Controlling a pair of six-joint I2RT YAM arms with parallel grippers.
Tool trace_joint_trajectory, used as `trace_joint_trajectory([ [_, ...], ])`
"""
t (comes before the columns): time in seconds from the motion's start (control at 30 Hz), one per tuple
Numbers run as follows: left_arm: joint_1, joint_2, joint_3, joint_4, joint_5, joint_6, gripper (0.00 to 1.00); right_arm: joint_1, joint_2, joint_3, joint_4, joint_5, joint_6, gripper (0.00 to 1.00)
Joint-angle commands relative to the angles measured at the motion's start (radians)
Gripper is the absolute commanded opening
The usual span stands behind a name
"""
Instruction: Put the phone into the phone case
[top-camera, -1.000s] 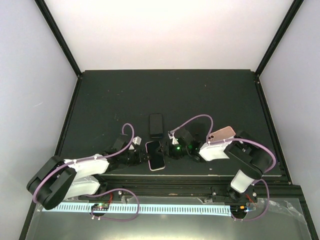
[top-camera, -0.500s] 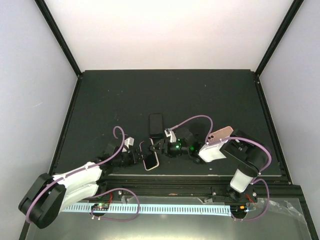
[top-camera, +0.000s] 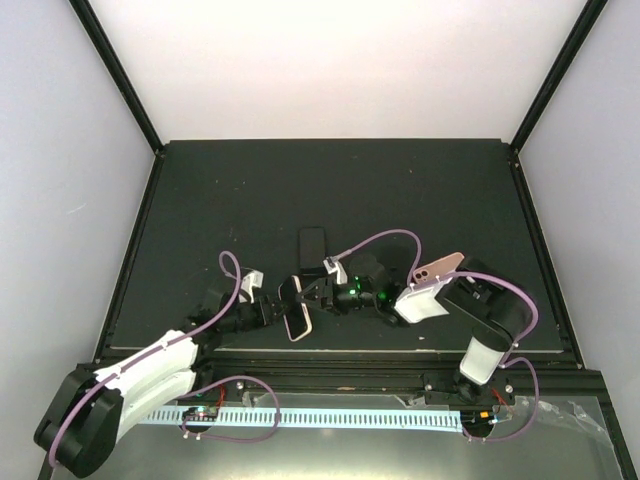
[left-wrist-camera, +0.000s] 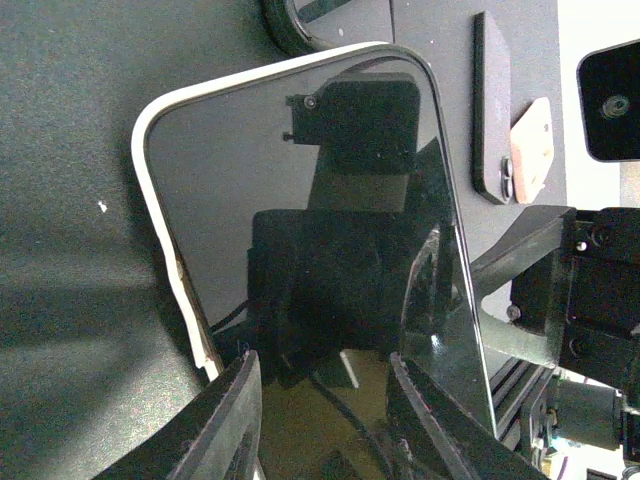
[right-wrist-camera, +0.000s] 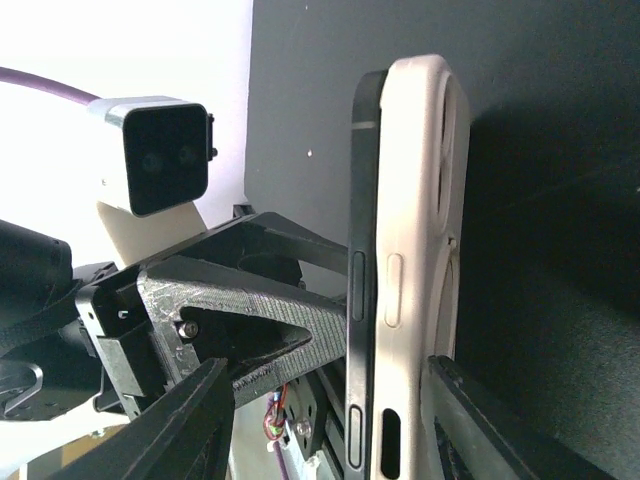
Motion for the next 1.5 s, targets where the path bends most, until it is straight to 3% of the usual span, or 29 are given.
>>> trace_joint_trajectory([
  [0.0, 0.014, -0.023, -0.004, -0.038, 0.016, 0.025, 0.37, 0.01, 0.044, 0.032, 0.03, -0.054, 0.01, 0.52],
  [0.17, 0.014, -0.017, -0.013, -0.039, 0.004, 0.023, 0.37, 0.01, 0.061, 0.043, 0.037, -0.071, 0.01, 0.48],
  [0.4, 0.014, -0.003, -0.004, -0.037, 0.0, 0.027, 0.37, 0.009, 0.032, 0.067, -0.08, -0.054, -0.045, 0.35],
  [0.7, 0.015, 0.054, 0.023, -0.022, 0.009, 0.04, 0.37, 0.01, 0.035, 0.093, -0.156, -0.046, -0.083, 0.35],
  [1.03, 0.015, 0.09, 0.043, -0.037, 0.001, 0.058, 0.37, 0.009, 0.015, 0.089, -0.203, -0.019, -0.113, 0.02],
  [1.37, 0.015, 0.105, 0.05, -0.025, 0.003, 0.049, 0.38, 0.019, -0.018, 0.126, -0.363, 0.054, -0.196, 0.02],
  [1.47, 0.014, 0.11, 0.057, -0.025, 0.006, 0.05, 0.38, 0.02, -0.026, 0.116, -0.309, 0.009, -0.187, 0.22],
])
